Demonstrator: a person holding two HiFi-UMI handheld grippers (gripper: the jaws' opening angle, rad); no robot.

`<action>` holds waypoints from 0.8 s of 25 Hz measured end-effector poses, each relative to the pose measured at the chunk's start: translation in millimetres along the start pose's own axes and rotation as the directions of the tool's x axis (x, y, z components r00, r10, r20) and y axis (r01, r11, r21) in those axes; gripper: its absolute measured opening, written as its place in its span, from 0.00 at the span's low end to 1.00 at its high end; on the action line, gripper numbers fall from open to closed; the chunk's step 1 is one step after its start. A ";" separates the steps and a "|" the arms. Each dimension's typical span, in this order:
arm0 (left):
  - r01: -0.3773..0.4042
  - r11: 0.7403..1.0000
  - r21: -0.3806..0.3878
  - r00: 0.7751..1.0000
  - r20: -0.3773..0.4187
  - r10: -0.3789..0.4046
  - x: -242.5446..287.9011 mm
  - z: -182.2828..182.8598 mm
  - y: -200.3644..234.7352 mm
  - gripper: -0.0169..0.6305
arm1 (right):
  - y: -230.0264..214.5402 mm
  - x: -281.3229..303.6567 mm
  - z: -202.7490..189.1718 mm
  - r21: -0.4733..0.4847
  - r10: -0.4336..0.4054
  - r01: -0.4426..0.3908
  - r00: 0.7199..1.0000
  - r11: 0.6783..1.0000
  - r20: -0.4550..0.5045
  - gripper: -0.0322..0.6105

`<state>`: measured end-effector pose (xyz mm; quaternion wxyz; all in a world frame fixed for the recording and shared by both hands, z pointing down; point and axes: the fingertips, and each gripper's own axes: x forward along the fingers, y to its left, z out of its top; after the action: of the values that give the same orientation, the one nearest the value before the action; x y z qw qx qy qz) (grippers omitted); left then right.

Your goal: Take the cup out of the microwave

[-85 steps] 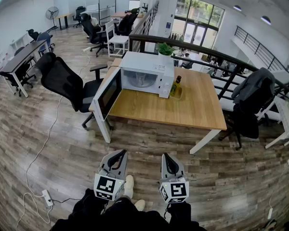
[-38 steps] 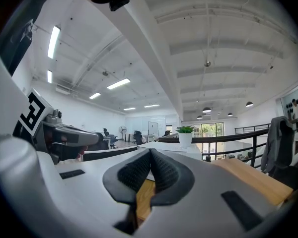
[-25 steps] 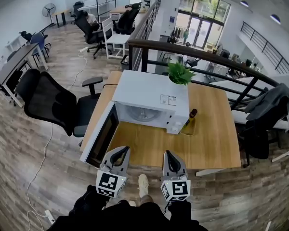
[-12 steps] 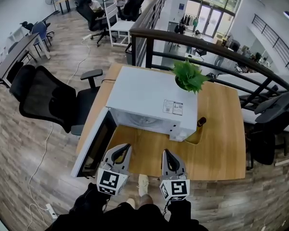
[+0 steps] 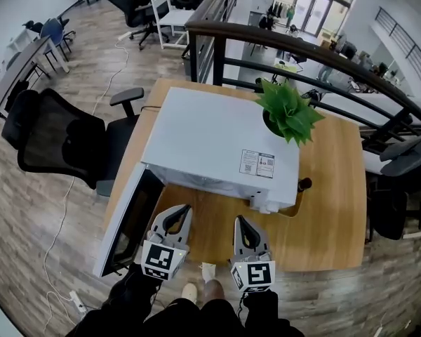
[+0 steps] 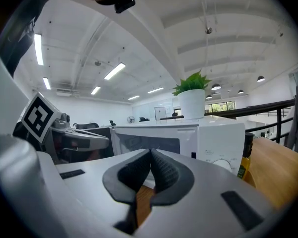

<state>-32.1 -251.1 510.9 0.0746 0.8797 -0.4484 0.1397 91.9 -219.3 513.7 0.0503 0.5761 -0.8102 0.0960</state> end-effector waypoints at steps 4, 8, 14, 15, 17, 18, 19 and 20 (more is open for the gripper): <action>0.008 1.000 -0.015 1.000 -0.026 -0.009 24.8 -14.6 9.7 0.07 | -9.9 20.6 -11.5 0.009 0.000 0.000 1.000 1.000 -0.020 0.07; 0.021 0.999 -0.025 0.999 -0.042 -0.022 49.3 -28.1 16.9 0.07 | -18.4 38.1 -25.9 0.017 0.003 -0.002 0.999 1.000 -0.040 0.07; 0.046 0.996 -0.077 0.997 -0.050 -0.049 77.1 -43.9 25.8 0.07 | -28.3 52.1 -45.8 0.042 -0.006 0.009 0.997 0.999 -0.079 0.07; 0.055 0.994 -0.089 0.997 -0.048 -0.060 80.3 -44.6 25.9 0.07 | -29.8 53.2 -47.9 0.044 -0.007 0.011 0.996 0.999 -0.086 0.07; 0.081 0.991 -0.107 0.995 -0.048 -0.086 86.3 -47.2 24.4 0.10 | -32.7 55.0 -50.6 0.043 -0.005 0.009 0.996 0.999 -0.091 0.07; 0.097 0.989 -0.114 0.993 -0.051 -0.103 89.2 -49.3 23.2 0.23 | -33.8 55.9 -51.4 0.042 -0.004 0.007 0.996 0.999 -0.092 0.07; 0.113 0.986 -0.119 0.991 -0.055 -0.120 92.1 -51.5 21.9 0.26 | -34.8 56.7 -51.9 0.042 -0.003 0.007 0.996 0.999 -0.092 0.07; 0.126 0.985 -0.121 0.989 -0.060 -0.134 95.1 -53.8 20.7 0.29 | -35.9 57.4 -52.3 0.042 -0.003 0.007 0.996 0.999 -0.093 0.07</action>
<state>-5.3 -322.5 591.9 0.1502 0.8960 -0.3945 0.1380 105.2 -272.6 579.3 0.0758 0.5742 -0.8032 0.1397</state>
